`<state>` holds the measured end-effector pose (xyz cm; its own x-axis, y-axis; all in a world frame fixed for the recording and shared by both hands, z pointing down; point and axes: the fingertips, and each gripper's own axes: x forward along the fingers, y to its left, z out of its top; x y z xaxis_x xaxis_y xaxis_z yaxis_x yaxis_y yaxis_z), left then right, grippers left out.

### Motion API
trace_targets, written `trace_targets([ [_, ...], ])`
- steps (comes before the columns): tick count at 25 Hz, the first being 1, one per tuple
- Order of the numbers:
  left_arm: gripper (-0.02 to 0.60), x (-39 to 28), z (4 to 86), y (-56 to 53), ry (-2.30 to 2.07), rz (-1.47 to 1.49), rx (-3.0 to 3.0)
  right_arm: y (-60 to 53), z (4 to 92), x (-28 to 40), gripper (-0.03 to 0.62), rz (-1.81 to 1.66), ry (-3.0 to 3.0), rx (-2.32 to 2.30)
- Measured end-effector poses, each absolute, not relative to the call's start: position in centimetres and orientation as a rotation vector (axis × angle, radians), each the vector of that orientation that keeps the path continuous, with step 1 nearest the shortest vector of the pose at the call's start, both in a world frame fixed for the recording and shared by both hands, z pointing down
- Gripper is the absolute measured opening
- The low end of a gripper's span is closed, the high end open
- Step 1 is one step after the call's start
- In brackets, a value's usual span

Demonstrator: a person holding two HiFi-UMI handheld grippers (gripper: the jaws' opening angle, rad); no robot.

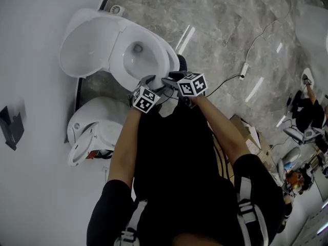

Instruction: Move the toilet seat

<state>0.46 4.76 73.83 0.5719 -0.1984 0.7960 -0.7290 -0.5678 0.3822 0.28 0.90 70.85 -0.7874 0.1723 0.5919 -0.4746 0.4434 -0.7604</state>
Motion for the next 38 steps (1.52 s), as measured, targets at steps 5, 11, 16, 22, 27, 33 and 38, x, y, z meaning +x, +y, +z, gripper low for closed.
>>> trace_targets([
  [5,0.289,-0.6,72.4,4.5,-0.743,0.900,2.095,0.5,69.4,-0.8,0.172,1.377,-2.105,0.310],
  [11,0.287,-1.9,71.2,4.1,-0.747,0.867,2.132,0.1,68.0,-2.3,0.173,1.372,-2.128,0.354],
  [16,0.284,-2.5,70.3,3.9,-0.744,0.873,2.155,-0.3,67.1,-3.0,0.176,1.364,-2.134,0.402],
  [22,0.285,-3.6,69.5,3.8,-0.721,0.862,2.179,-0.5,66.2,-4.2,0.183,1.340,-2.154,0.452],
  [27,0.286,-4.4,68.7,3.5,-0.704,0.837,2.192,-0.8,65.5,-5.2,0.184,1.337,-2.162,0.498],
  [33,0.287,-5.6,67.8,3.2,-0.696,0.820,2.217,-1.3,64.6,-6.5,0.184,1.337,-2.179,0.572],
  [38,0.285,-6.8,67.2,2.9,-0.699,0.808,2.246,-1.7,63.9,-7.7,0.184,1.329,-2.186,0.621],
])
